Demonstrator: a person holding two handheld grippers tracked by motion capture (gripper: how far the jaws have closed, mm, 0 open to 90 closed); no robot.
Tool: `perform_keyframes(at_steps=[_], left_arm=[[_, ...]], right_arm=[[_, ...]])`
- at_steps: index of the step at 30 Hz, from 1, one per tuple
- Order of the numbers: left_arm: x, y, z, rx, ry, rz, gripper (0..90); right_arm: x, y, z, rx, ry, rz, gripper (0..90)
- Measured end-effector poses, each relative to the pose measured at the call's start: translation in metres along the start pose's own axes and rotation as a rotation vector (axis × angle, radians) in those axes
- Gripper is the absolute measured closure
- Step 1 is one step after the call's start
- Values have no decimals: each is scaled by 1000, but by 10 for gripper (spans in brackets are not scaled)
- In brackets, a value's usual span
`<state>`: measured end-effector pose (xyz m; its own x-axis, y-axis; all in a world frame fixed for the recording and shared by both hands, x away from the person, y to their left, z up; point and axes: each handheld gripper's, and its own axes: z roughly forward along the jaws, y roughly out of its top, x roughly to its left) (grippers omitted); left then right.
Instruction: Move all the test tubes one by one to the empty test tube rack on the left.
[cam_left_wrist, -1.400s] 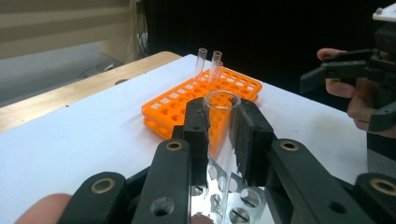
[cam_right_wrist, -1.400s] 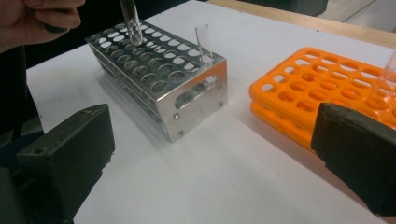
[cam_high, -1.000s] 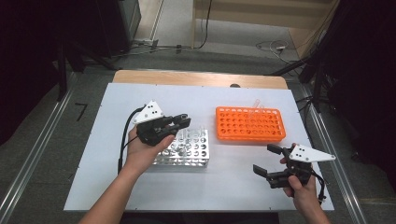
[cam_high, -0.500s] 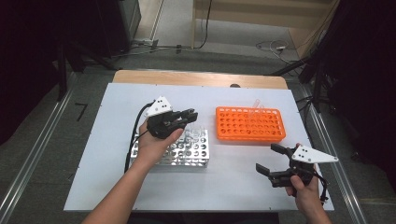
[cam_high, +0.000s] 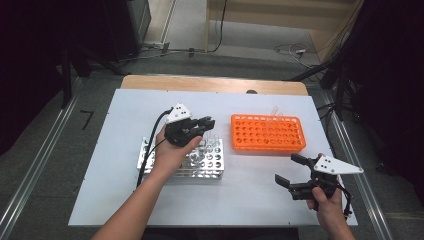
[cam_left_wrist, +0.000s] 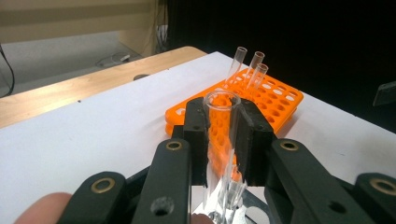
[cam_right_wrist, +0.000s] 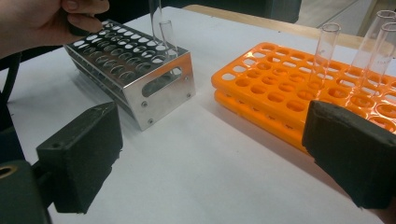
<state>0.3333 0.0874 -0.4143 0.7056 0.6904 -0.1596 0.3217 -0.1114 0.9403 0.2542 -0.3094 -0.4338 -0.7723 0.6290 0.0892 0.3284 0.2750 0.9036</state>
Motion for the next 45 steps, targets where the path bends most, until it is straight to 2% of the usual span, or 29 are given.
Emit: perform_keyframes(at_steps=[2, 12, 17, 26, 31, 34, 36, 37, 39, 40, 41, 45], left_arm=[[0, -1, 3, 12, -2, -8, 762], [-3, -9, 11, 100, 28, 12, 761], [-7, -10, 9, 137, 44, 38, 758], [-9, -14, 10, 199, 48, 61, 757], [-8, -16, 11, 239, 46, 59, 751], [-7, -16, 10, 241, 46, 56, 709], [-7, -16, 8, 240, 57, 50, 619], [-7, -16, 7, 234, 49, 40, 619], [-6, -17, 4, 217, 37, 21, 528], [-6, -17, 2, 208, 30, 15, 528], [-7, -17, 0, 197, 25, 6, 446], [-8, -18, -9, 170, 9, -12, 290]], right_arm=[[0, 0, 0, 0, 0, 0, 37], [0, 0, -1, -1, -6, 0, 38], [0, -1, 0, 4, -6, -5, 38], [0, -1, 1, 5, -10, -1, 38], [-1, -2, 2, 9, -6, -1, 38], [-1, -3, 3, 13, -5, 0, 38], [-1, -2, 3, 11, -6, 4, 38], [-1, -2, 3, 11, -6, 4, 38], [-2, -2, 3, 7, -6, 9, 38], [-2, -2, 3, 7, -6, 9, 38], [-2, -2, 3, 5, -6, 12, 38], [-2, -2, 2, 3, -7, 12, 38]])
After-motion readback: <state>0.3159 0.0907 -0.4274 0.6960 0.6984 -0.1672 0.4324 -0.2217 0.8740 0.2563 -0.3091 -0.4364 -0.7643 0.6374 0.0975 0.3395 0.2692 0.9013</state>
